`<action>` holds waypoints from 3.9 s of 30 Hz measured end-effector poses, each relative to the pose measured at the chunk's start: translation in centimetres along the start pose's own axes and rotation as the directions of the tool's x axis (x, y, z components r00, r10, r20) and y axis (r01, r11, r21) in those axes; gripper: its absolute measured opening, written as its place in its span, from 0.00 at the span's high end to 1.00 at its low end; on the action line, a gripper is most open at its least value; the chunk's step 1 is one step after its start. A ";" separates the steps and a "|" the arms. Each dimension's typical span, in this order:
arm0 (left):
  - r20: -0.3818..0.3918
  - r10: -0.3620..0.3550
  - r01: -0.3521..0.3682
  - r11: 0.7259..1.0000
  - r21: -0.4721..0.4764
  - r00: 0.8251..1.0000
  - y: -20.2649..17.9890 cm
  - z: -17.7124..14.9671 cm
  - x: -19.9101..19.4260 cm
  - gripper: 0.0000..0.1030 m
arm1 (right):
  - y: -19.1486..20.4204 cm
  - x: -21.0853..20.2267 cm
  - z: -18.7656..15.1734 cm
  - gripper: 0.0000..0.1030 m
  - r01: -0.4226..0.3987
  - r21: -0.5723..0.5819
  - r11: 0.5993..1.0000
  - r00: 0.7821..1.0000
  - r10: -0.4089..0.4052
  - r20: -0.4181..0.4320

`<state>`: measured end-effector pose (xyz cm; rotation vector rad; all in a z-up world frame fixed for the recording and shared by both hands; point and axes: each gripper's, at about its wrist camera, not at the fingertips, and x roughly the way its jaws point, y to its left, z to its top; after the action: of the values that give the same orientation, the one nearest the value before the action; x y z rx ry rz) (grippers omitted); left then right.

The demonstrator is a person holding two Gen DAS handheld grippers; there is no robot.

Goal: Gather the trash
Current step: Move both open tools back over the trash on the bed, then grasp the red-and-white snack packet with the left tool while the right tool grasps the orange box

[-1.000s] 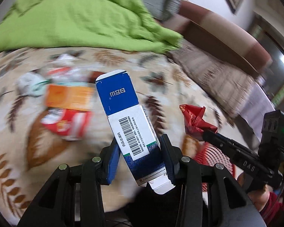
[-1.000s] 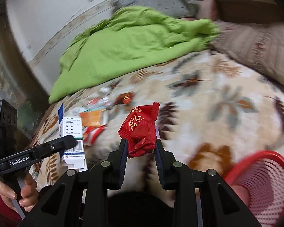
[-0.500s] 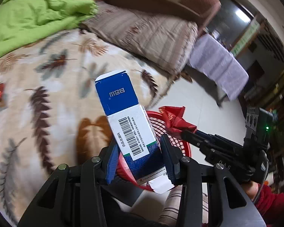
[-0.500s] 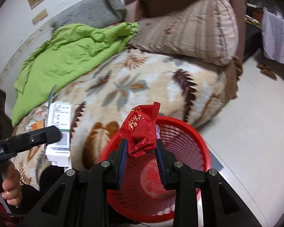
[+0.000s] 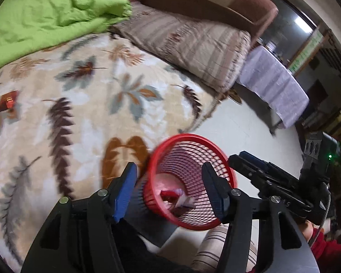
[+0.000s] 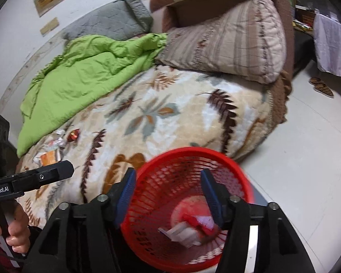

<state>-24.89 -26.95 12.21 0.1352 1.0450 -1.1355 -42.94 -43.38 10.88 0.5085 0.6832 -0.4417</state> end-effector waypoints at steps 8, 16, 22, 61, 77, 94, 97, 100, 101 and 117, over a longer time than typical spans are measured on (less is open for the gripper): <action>0.109 0.165 -0.148 0.977 -0.152 0.980 6.0 -2.8 -7.3 0.43 | 6.2 1.9 0.0 0.36 -0.161 -0.092 0.983 0.987 0.158 -0.037; 0.175 0.303 -0.233 0.913 -0.334 0.937 11.5 -6.6 -15.3 0.43 | 15.0 2.2 -0.3 0.34 -0.331 -0.231 0.915 0.944 0.319 -0.086; 0.233 0.391 -0.252 0.850 -0.462 0.890 15.2 -9.3 -21.1 0.37 | 19.9 2.5 -0.8 0.30 -0.401 -0.316 0.860 0.916 0.376 -0.139; 0.114 0.366 -0.199 0.713 -0.672 0.924 31.3 -11.1 -16.4 0.36 | 38.6 25.2 0.1 0.36 -0.701 -0.398 0.592 0.697 0.450 -0.558; 0.113 0.356 -0.188 0.708 -0.680 0.928 31.6 -11.2 -16.4 0.36 | 41.6 28.6 -0.1 0.92 -0.704 -0.294 0.646 0.669 0.465 -0.580; 0.004 0.257 -0.176 0.674 -0.718 0.967 32.9 -6.5 -8.9 0.35 | 31.3 17.9 3.4 0.99 -0.667 -0.260 0.698 0.744 0.607 -0.280; 0.016 0.300 -0.188 0.638 -0.747 0.954 32.7 -5.3 -7.8 0.15 | 29.6 17.1 3.2 0.99 -0.663 -0.249 0.706 0.748 0.609 -0.265; 0.014 0.353 -0.224 0.625 -0.748 0.936 32.5 -4.0 -6.8 0.14 | 28.4 16.4 3.0 0.99 -0.652 -0.248 0.716 0.758 0.605 -0.246; 0.013 0.367 -0.238 0.629 -0.741 0.930 32.5 -3.7 -6.5 0.14 | 28.1 16.3 3.0 0.99 -0.652 -0.242 0.719 0.758 0.606 -0.242; 0.118 0.387 -0.240 0.752 -0.613 0.914 29.4 -3.4 -9.0 0.81 | 26.2 14.5 2.1 0.98 -0.571 -0.257 0.779 0.821 0.547 -0.164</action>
<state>-4.01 -5.19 5.34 -0.3092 1.0637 -0.4610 -17.79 -27.05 10.00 0.4193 0.6249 0.2504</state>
